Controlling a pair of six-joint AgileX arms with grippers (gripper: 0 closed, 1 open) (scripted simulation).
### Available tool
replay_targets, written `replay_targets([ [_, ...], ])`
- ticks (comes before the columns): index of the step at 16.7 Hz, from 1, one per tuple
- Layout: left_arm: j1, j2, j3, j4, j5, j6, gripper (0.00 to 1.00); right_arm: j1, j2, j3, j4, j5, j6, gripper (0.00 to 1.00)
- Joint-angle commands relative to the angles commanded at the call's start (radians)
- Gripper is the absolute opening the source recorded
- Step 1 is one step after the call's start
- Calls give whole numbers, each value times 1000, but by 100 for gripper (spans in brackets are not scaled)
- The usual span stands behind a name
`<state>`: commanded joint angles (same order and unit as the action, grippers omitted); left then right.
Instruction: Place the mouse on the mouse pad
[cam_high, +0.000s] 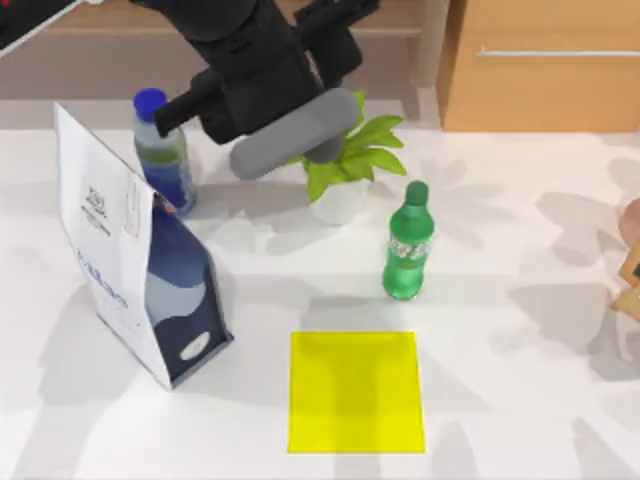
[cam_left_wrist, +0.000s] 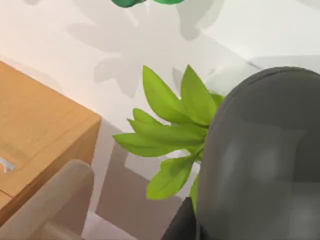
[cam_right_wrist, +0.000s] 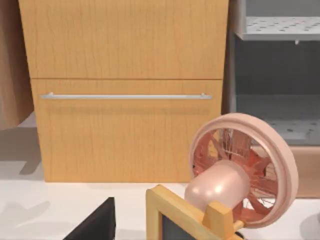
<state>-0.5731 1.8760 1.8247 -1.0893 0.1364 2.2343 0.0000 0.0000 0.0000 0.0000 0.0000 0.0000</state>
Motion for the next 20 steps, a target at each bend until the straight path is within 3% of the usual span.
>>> replay_targets([
  [4,-224,104,-142,-25,-71,35,0,0,0,0,0,0,0,100],
  [7,-312,152,-221,-30,-143,45,0,0,0,0,0,0,0,100],
  [20,-330,175,-263,2,-156,54,0,0,0,0,0,0,0,100],
])
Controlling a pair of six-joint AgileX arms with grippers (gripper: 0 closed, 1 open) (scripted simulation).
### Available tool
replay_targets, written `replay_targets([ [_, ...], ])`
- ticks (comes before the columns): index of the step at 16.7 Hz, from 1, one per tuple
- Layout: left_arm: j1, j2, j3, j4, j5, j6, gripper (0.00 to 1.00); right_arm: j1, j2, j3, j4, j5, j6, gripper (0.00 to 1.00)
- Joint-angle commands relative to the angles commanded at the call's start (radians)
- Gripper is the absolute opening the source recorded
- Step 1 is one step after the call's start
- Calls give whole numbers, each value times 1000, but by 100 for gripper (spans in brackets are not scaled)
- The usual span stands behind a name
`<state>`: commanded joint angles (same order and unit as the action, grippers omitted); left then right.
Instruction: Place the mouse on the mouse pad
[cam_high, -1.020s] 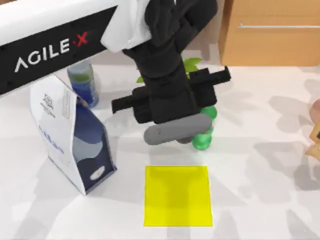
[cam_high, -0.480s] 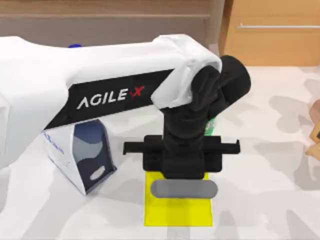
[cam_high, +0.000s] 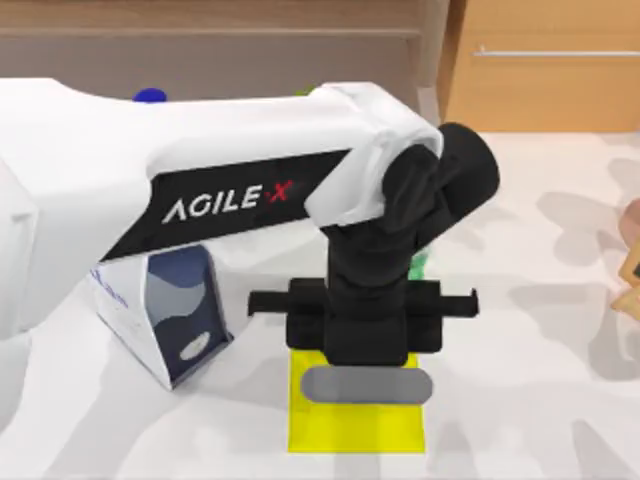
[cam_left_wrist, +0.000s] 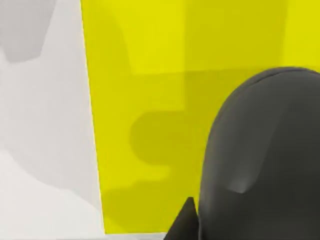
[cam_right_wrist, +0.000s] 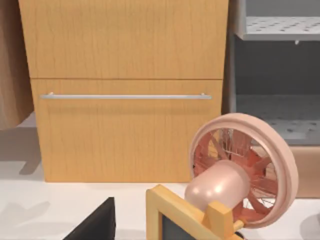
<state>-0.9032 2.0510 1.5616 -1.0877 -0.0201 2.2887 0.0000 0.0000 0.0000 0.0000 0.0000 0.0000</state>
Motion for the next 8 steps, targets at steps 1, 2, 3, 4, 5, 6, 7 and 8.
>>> replay_targets([
  [1,-1,4,-7,8,0,1,0,0,0,0,0,0,0,100],
  [2,-1,8,-14,17,1,1,0,0,0,0,0,0,0,100],
  [3,-1,11,-21,26,1,1,0,0,0,0,0,0,0,100],
  [4,0,13,-27,36,1,0,0,0,0,0,0,0,0,100],
  [5,0,13,-33,46,2,0,0,0,0,0,0,0,0,100],
  [6,1,13,-37,56,2,0,0,0,0,0,0,0,0,100],
  [7,1,12,-42,66,1,-1,0,0,0,0,0,0,0,100],
  [8,2,11,-45,77,1,-1,0,0,0,0,0,0,0,100],
])
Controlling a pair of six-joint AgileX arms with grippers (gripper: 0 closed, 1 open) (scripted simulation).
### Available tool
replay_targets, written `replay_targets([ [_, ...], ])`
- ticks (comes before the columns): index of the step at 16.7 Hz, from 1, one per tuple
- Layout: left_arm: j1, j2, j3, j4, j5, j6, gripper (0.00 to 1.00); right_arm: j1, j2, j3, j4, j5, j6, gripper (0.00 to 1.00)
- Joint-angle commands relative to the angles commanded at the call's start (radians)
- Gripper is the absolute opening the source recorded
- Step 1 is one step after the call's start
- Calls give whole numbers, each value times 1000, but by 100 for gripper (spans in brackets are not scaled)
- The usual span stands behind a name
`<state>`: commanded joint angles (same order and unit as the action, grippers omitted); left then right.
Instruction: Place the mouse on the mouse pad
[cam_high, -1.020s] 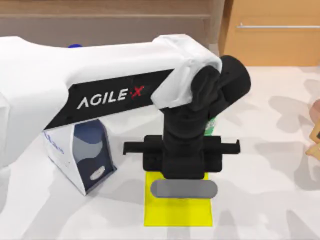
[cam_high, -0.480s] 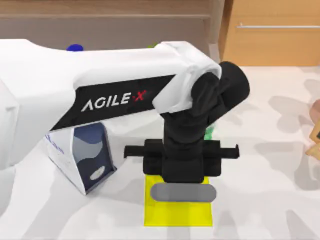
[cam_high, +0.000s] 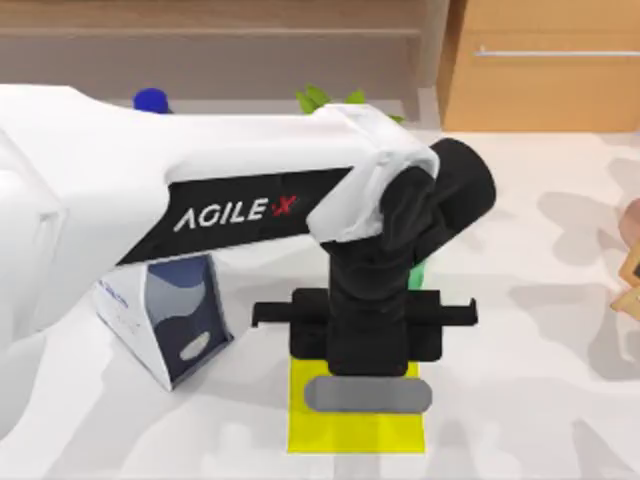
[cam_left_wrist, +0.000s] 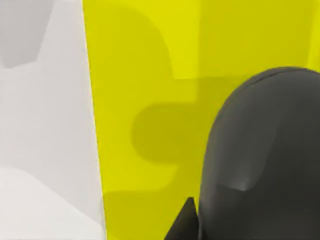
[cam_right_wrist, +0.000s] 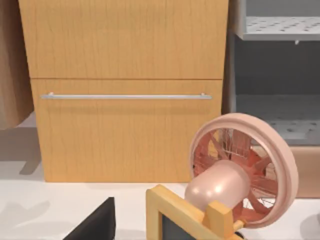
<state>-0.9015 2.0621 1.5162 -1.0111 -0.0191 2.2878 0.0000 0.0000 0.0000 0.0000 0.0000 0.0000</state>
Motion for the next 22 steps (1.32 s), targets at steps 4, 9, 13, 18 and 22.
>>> replay_targets([
  [4,2,2,-17,37,-4,-1,0,0,0,0,0,0,0,100],
  [9,3,25,-40,52,-6,-3,0,0,0,0,0,0,0,100],
  [13,3,25,-40,52,-6,-3,15,0,0,0,0,0,0,100],
  [18,3,25,-40,52,-6,-3,53,0,0,0,0,0,0,100],
  [22,3,25,-40,52,-6,-3,83,0,0,0,0,0,0,100],
])
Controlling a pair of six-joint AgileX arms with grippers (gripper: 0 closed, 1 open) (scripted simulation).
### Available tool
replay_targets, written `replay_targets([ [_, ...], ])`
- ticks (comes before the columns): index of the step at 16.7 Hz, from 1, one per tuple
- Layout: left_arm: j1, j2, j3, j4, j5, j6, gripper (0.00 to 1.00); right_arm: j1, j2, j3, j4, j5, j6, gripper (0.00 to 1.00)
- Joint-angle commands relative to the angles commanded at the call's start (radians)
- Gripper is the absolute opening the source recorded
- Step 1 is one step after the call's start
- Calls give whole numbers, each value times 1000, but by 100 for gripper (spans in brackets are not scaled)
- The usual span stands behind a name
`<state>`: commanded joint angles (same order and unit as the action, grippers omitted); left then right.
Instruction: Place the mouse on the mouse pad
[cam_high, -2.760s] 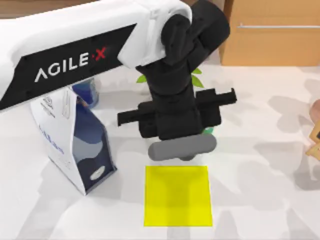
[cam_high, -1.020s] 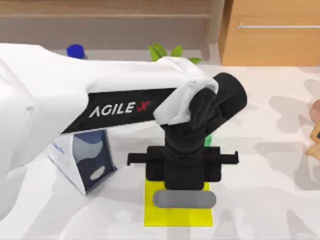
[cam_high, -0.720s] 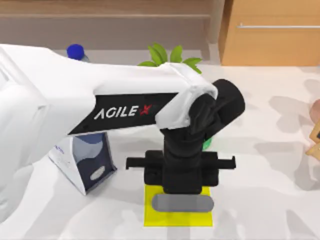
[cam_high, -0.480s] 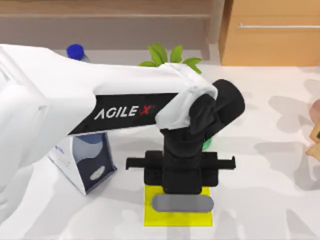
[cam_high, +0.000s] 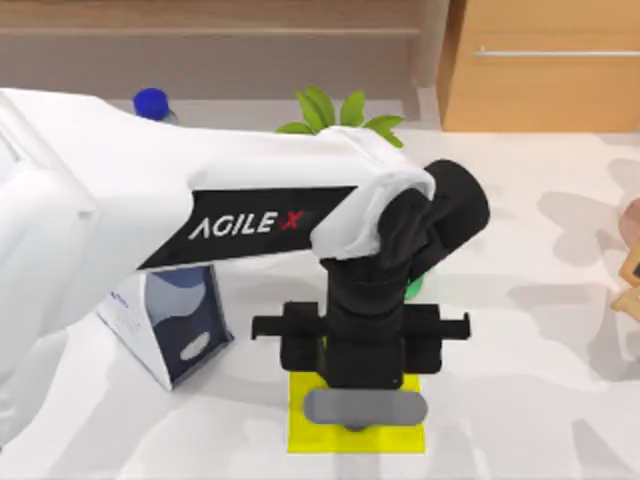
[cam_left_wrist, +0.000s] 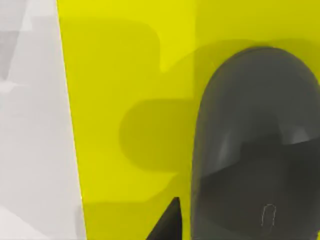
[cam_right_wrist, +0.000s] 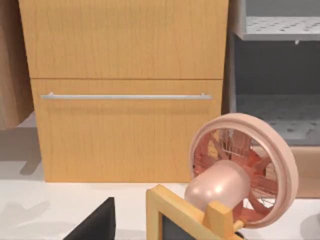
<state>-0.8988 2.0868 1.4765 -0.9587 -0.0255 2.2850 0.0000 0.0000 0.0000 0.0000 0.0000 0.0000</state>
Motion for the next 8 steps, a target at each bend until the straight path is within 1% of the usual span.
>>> replay_targets([
  [2,0,0,0,0,0,0,98,0,0,0,0,0,0,100],
  [3,0,0,0,0,0,0,100,0,0,0,0,0,0,100],
  [8,0,0,0,0,0,0,100,0,0,0,0,0,0,100],
])
